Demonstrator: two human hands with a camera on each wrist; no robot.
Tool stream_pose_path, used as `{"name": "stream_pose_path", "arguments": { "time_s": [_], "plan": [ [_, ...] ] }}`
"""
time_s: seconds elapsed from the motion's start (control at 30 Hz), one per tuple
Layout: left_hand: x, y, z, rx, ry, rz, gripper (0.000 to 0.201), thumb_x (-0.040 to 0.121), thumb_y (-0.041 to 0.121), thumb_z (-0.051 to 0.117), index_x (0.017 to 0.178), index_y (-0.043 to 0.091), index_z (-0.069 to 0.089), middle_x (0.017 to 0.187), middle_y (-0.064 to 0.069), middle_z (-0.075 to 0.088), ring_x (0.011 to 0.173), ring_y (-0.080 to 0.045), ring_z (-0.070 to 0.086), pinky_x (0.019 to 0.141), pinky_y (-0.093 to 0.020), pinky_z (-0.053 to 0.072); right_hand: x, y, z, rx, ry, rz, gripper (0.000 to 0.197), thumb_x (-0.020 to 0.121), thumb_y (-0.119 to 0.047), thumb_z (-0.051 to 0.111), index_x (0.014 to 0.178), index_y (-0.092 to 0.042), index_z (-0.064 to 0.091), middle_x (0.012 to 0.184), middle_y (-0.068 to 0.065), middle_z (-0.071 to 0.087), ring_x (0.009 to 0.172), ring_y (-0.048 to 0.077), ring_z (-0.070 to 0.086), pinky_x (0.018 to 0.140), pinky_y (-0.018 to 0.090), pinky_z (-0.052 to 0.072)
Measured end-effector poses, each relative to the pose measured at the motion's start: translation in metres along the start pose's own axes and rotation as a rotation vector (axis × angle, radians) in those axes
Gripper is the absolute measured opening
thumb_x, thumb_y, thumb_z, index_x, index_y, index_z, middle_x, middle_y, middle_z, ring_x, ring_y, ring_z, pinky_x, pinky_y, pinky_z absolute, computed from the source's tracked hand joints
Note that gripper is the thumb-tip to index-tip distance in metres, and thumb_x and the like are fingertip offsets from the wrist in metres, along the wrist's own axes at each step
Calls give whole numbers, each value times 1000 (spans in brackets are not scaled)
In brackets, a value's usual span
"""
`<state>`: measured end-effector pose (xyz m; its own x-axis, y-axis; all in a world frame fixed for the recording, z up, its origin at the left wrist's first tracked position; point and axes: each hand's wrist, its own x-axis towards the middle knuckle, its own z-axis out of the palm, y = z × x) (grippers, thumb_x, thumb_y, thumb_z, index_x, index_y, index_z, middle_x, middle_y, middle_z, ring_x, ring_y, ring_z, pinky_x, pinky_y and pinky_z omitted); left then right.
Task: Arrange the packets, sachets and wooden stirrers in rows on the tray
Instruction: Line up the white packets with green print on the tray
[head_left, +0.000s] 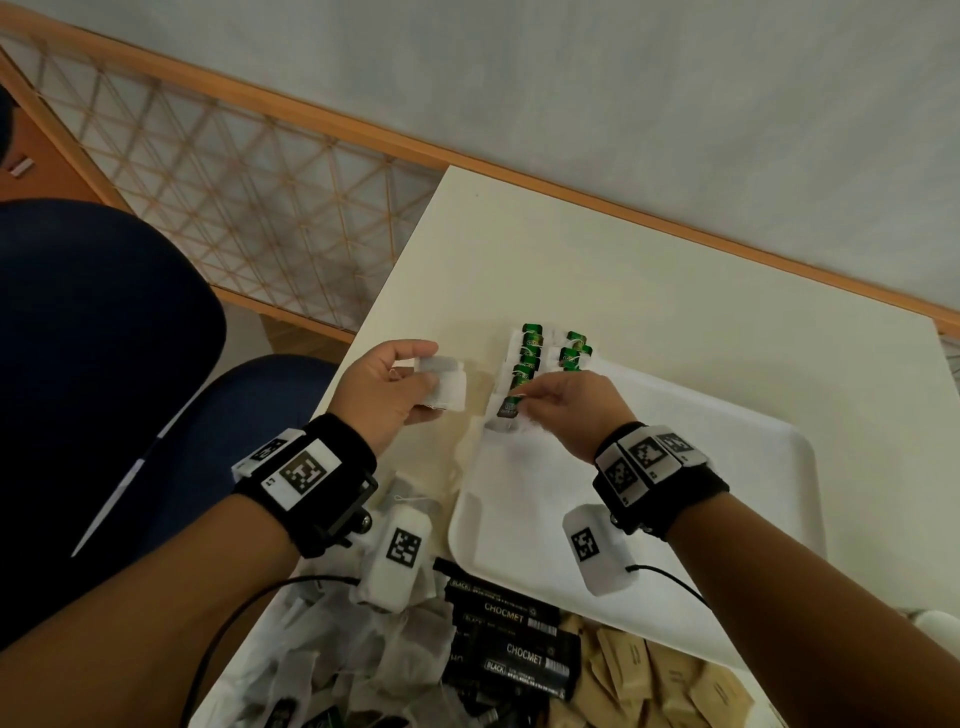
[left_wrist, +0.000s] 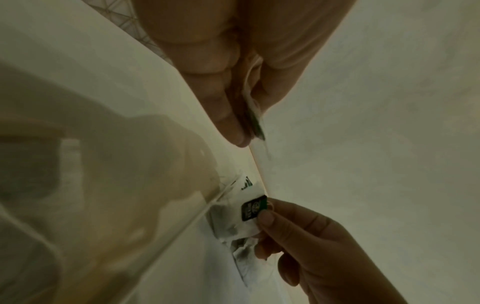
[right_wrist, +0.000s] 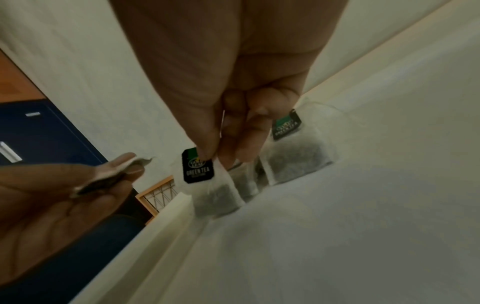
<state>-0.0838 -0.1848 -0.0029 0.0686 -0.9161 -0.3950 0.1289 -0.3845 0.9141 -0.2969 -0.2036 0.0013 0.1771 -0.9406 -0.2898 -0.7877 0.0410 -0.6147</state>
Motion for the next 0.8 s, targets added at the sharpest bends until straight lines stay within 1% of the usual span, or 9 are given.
{"name": "stream_pose_path", "arguments": {
  "time_s": [0.13,0.23,0.4,0.47,0.53,0.6,0.67,0.73,0.8],
  "plan": [
    [-1,0,4,-69,-11,-60,20,91,4,59,105,17,60,90,-17,66,65,-22,69,60,-29,59,7,2,-2,-69,14,7,21,92,-24,58,107,-24,71,91,-6,69,79,7,56,74,20,42],
    [-2,-2,8,-59,-30,-94,19,93,5,57,109,14,59,90,-19,67,60,-20,69,60,-30,59,8,3,-4,-105,8,21,21,92,-25,57,108,-25,71,95,-5,70,85,10,58,76,22,44],
    [-6,-3,15,-29,-76,-116,15,93,3,54,103,11,61,85,-16,65,57,-18,68,59,-29,59,3,6,-5,-113,-4,19,22,92,-25,57,108,-24,71,101,-6,70,94,10,59,82,22,44],
    [-8,-3,17,-11,-91,-123,14,94,3,53,103,10,61,81,-16,66,56,-18,68,59,-29,59,4,5,-4,-102,9,11,21,92,-25,56,108,-25,71,100,-6,70,93,11,60,82,23,46],
    [-9,-2,19,2,-105,-132,14,94,4,52,102,11,61,79,-16,68,56,-18,68,56,-28,58,5,3,-3,-117,30,-1,23,91,-29,57,111,-27,68,98,-7,69,87,9,58,81,25,47],
    [-9,0,20,10,-112,-148,15,95,5,50,103,11,61,74,-14,69,57,-20,68,55,-28,58,1,0,-4,-101,98,-41,28,87,-38,62,114,-33,64,97,-12,62,80,6,55,78,26,48],
    [-9,1,20,18,-119,-164,17,96,5,49,105,11,62,75,-13,69,61,-23,68,57,-30,59,-8,-7,-8,-13,131,-137,32,81,-43,68,112,-37,63,96,-17,57,80,1,55,73,20,46],
    [-10,0,22,20,-136,-179,19,96,5,48,107,10,63,79,-13,70,66,-25,69,62,-34,60,-17,-15,-8,18,66,-242,35,76,-43,73,110,-39,64,97,-20,58,84,-3,55,76,17,44],
    [-12,0,26,15,-171,-192,19,96,6,49,108,10,63,83,-14,71,68,-25,70,63,-34,60,-22,-19,-3,-51,39,-339,31,78,-37,74,108,-33,67,96,-16,62,83,-2,54,79,20,46]
  ]
}}
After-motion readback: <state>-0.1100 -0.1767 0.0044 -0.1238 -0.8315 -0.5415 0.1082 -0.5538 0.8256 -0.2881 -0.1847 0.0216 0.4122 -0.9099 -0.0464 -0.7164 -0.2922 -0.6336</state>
